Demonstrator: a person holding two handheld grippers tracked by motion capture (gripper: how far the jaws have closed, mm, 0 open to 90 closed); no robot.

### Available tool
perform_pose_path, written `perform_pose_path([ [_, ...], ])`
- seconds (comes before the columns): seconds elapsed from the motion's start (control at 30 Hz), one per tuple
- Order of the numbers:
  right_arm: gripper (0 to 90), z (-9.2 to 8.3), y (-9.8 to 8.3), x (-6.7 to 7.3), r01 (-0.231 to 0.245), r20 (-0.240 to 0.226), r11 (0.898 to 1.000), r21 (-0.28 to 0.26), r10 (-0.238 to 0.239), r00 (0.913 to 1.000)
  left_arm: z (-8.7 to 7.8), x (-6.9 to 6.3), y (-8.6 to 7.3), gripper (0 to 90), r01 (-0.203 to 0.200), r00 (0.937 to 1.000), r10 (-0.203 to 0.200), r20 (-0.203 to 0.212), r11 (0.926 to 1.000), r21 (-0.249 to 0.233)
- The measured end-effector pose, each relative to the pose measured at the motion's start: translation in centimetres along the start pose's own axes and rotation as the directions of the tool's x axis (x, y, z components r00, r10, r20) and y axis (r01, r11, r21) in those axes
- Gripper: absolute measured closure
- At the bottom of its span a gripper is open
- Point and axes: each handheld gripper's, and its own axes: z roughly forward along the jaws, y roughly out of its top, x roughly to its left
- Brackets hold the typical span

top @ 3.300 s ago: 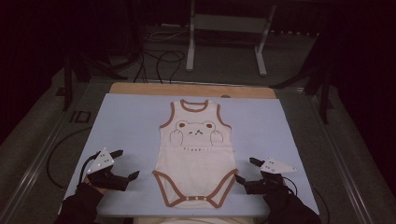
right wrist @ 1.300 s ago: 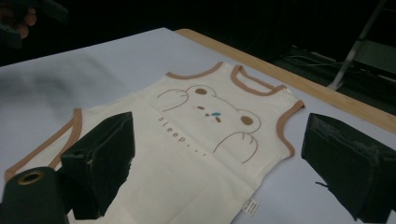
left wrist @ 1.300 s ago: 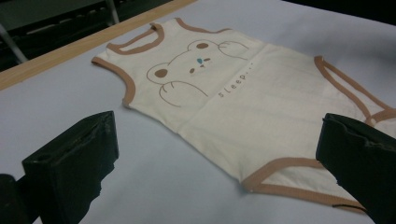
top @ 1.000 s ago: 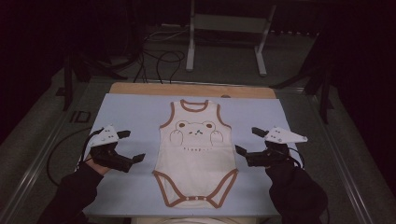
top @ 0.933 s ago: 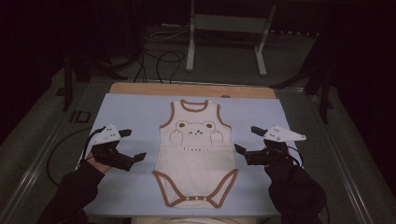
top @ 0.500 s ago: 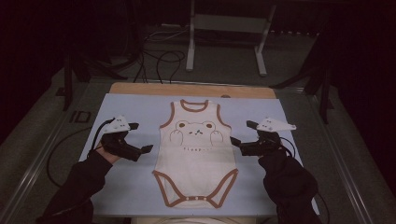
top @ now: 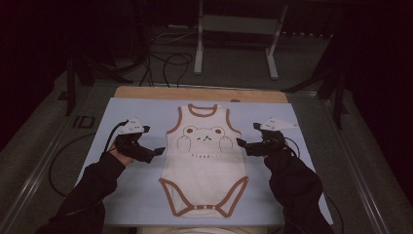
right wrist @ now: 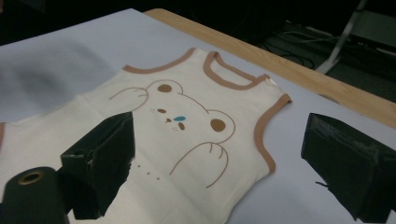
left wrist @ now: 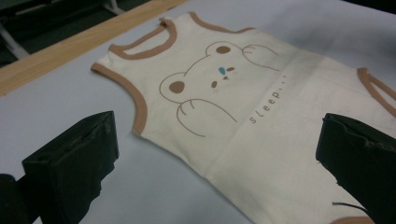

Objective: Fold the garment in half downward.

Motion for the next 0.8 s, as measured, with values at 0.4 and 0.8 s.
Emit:
perform_pose_path([
  [0.4, 10.2, 2.5, -1.8, -0.9, -0.034, -0.004, 0.997, 0.073, 0.035, 0.9994, 2.8, 0.4, -1.0, 0.0, 0.03, 0.9995, -0.03, -0.015, 0.9985, 0.046],
  [0.8, 12.4, 4.3, -3.7, -1.5, -0.064, 0.004, 0.986, 0.151, 0.064, 0.998, 5.7, 0.5, -2.3, 0.0, 0.086, 0.9963, -0.085, -0.011, 0.9907, 0.106],
])
